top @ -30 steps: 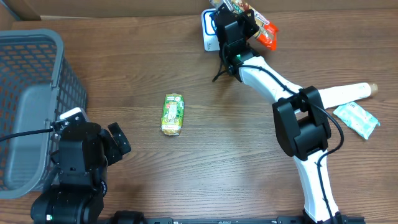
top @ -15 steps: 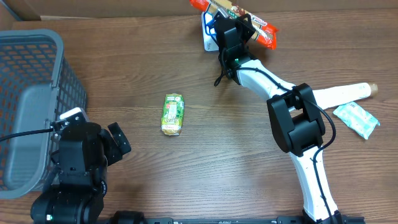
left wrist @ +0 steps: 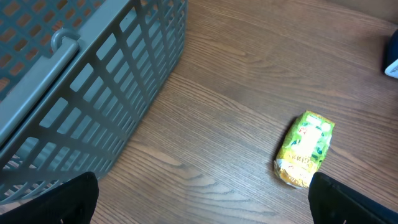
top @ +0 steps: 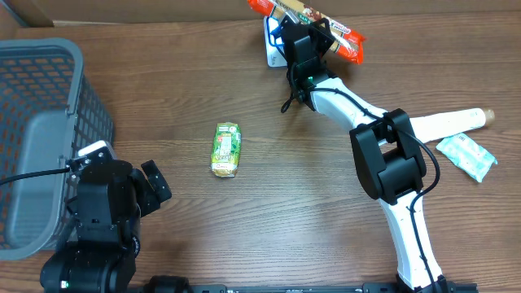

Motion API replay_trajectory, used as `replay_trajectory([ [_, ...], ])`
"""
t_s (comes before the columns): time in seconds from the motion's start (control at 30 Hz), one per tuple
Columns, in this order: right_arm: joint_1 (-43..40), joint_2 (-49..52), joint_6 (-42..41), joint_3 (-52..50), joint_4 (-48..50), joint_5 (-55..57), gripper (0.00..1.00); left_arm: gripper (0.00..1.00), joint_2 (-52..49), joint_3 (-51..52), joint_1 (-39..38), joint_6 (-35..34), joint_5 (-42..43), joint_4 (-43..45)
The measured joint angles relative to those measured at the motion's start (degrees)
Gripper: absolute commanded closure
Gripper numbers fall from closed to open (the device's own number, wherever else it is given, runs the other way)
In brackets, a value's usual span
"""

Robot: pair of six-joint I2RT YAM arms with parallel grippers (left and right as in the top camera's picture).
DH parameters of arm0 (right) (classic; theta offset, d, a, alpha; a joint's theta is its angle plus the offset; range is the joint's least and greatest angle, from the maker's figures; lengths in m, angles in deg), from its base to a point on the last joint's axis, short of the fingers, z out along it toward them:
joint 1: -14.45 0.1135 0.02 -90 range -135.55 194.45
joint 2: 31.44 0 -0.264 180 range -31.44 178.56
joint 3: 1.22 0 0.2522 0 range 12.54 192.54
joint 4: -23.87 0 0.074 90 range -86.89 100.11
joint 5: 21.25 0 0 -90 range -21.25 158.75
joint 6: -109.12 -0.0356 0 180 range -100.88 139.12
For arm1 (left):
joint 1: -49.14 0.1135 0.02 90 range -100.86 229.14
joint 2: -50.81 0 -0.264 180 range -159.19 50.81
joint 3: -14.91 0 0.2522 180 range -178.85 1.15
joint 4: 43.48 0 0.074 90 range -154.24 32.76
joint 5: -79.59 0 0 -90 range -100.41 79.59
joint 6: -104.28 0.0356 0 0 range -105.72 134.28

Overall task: Scan the item barcode
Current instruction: 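Lift the spaghetti packet and hold it up to the scanner, then carry the spaghetti packet to the right edge and release it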

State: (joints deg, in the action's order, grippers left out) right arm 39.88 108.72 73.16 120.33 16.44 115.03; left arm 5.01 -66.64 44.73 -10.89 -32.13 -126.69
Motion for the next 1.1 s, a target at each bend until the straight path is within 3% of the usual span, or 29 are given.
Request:
replay_trajectory([
  [0.47,0.13,-0.09,-1.66,0.00,-1.07,1.14,0.96,0.00,-0.02,0.00,0.00,0.02,-0.02,-0.02],
  [0.6,0.22,-2.38,-7.15,-0.02,-14.78,-0.52,0.96,0.00,-0.02,0.00,0.00,0.02,-0.02,-0.02],
  [0.77,0.02,-11.21,-19.23,-0.50,-37.05,-10.99,0.96,0.00,-0.02,0.00,0.00,0.02,-0.02,-0.02],
  [0.93,-1.57,-26.75,-37.92,-0.48,-52.78,-25.88,0.96,0.00,-0.02,0.00,0.00,0.02,-0.02,-0.02],
  [1.1,-9.01,-40.04,-57.94,1.36,-69.02,-41.62,0.96,0.00,-0.02,0.00,0.00,0.02,0.00,-0.02],
])
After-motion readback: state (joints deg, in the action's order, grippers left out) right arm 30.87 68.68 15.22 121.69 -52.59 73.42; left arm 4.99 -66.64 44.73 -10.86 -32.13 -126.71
